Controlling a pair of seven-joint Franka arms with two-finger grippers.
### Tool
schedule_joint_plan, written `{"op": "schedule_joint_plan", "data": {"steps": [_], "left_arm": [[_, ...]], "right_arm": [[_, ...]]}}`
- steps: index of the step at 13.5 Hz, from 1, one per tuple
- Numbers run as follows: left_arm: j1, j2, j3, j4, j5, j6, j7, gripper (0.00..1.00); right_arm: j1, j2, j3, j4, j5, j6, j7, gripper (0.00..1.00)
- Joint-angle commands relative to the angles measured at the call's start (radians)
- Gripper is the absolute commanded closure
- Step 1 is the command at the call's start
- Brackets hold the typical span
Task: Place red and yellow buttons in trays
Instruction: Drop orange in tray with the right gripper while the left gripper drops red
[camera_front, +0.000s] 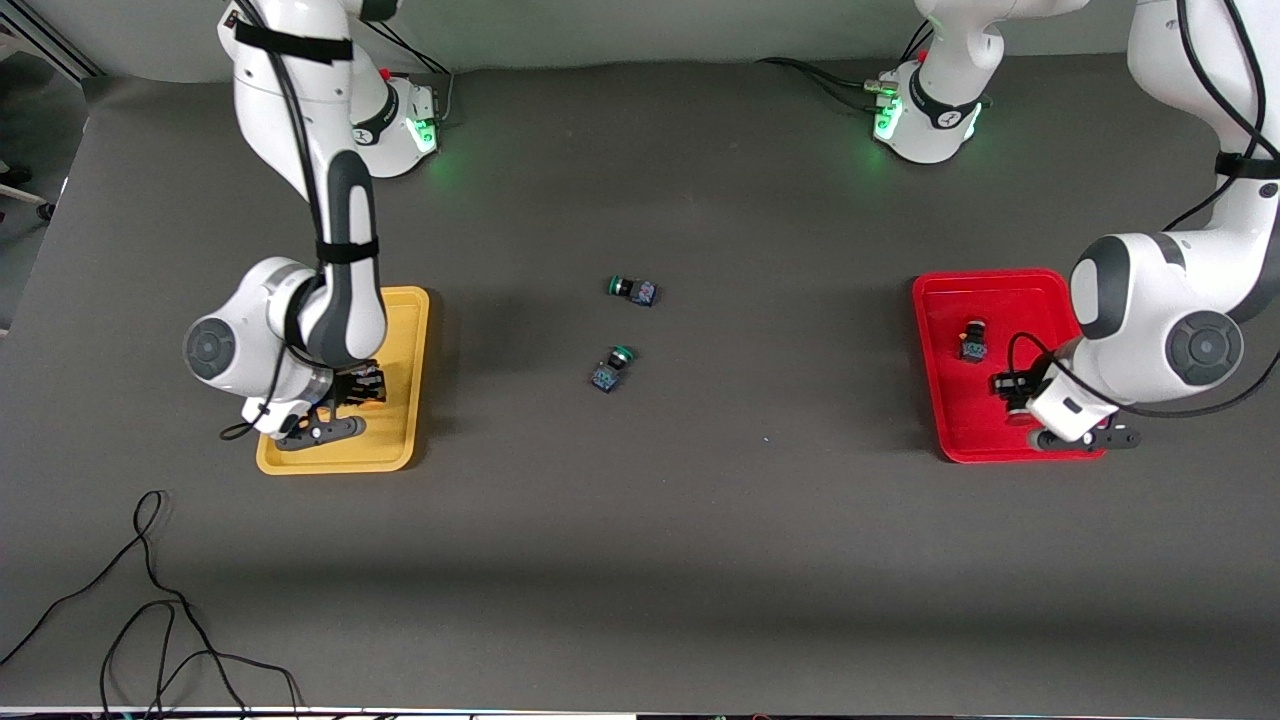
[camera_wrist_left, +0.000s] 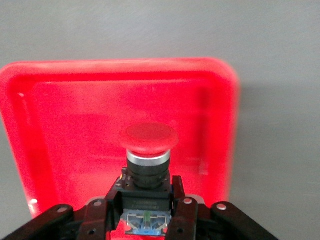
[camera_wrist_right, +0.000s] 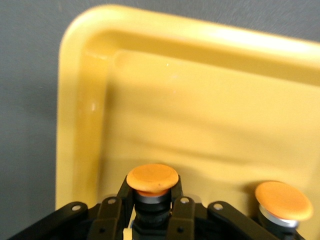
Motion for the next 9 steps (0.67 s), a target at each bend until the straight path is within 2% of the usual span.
{"op": "schedule_joint_plan", "data": {"steps": [1,2,3,4,5,6,9], "left_arm": [[0.091,-0.058,-0.013,-0.199,0.044,0.227,0.125,1.0],[0.115,-0.049,-0.012,-0.229,0.044,0.292,0.17,1.0],[0.122,-0.043,-0.012,-0.233,0.044,0.297,0.178,0.94],[0.123,-0.045,-0.013,-0.232,0.043,0.291,0.178,0.66],[0.123,-0.043,-0.013,-0.223,0.043,0.282,0.176,0.07],[0.122,-0.043,-0.013,-0.206,0.043,0.25,0.178,0.0],[0.109,-0.038,-0.017,-0.133,0.043,0.133,0.17,0.0]], "right_arm": [[0.002,-0.002,-0.006,0.012,0.03,-0.005,-0.016,0.01],[0.004,-0.014,-0.008,0.014,0.03,-0.005,-0.013,0.0],[0.013,-0.032,-0.014,0.017,0.03,-0.007,0.013,0.0],[0.028,-0.064,-0.026,0.02,0.016,-0.01,0.057,0.0],[0.057,-0.09,-0.058,0.021,-0.01,-0.027,0.101,0.0],[0.117,-0.112,-0.121,0.026,-0.04,-0.053,0.135,0.0],[0.328,-0.114,-0.348,0.069,-0.071,-0.155,0.2,0.0]]}}
